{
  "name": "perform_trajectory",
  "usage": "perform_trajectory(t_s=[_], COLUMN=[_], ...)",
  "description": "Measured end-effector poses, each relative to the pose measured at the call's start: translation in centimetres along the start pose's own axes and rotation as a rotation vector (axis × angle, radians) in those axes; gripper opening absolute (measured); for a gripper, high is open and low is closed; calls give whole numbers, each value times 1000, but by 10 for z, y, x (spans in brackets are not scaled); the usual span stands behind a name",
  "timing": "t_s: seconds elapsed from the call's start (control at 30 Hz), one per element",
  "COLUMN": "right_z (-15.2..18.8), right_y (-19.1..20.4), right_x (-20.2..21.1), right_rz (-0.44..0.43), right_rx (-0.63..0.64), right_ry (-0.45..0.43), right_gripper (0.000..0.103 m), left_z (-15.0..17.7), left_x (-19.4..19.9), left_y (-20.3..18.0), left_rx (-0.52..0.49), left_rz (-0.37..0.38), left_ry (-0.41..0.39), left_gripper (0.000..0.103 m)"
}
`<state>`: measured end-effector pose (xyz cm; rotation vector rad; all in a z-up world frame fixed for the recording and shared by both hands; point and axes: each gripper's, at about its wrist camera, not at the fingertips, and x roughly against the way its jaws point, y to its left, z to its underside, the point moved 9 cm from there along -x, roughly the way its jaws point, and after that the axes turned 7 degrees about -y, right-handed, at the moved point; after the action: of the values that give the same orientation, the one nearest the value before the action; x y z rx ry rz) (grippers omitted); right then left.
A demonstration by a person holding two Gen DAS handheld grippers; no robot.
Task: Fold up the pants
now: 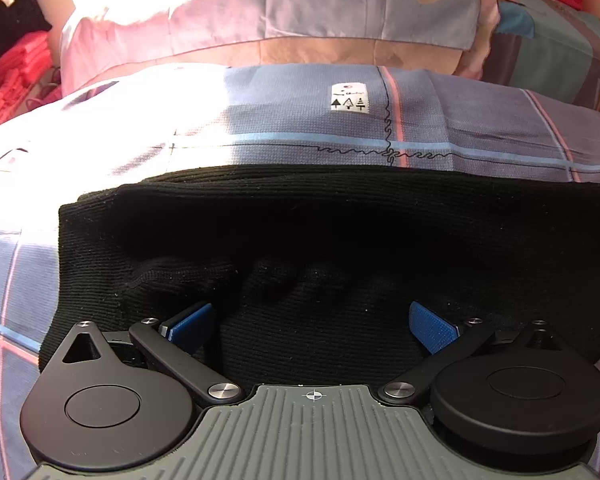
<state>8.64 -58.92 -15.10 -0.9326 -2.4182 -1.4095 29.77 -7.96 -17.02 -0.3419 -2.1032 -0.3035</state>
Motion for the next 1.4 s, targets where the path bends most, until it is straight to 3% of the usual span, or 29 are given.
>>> perform_trajectory(t_s=[0.07,0.2,0.27,0.37,0.47,1.2,1.23,1.33,1.4], right_z=[3,31,33,26,26,28,28,27,23], right_y=[5,30,33,29,30,30,30,27,24], right_x=[1,6,3,1,-1,2,2,3,4], right_rz=[13,38,59,78,101,99,108,159,154], right_rx=[-2,267,329,250,270,316,328,375,364], right_ry=[-9,73,78,54,45,26,23,14,22], right_gripper=[87,87,85,79,76,76,74,45,39], left_z=[-1,-6,-7,-8,-9,-8,-8,-8,-7], left_x=[0,1,2,2,1,2,2,2,2], left_y=[-1,-7,-10,-11,-10,-8,-8,-8,-9], left_rx=[-5,-43,-64,-83,-76,-73,-74,-75,-75], left_rz=[-19,-75,-90,-97,-92,-81,-82,-86,-89], left_ry=[13,32,30,30,34,30,29,28,28], left_gripper=[103,103,103,103,103,103,103,103,103])
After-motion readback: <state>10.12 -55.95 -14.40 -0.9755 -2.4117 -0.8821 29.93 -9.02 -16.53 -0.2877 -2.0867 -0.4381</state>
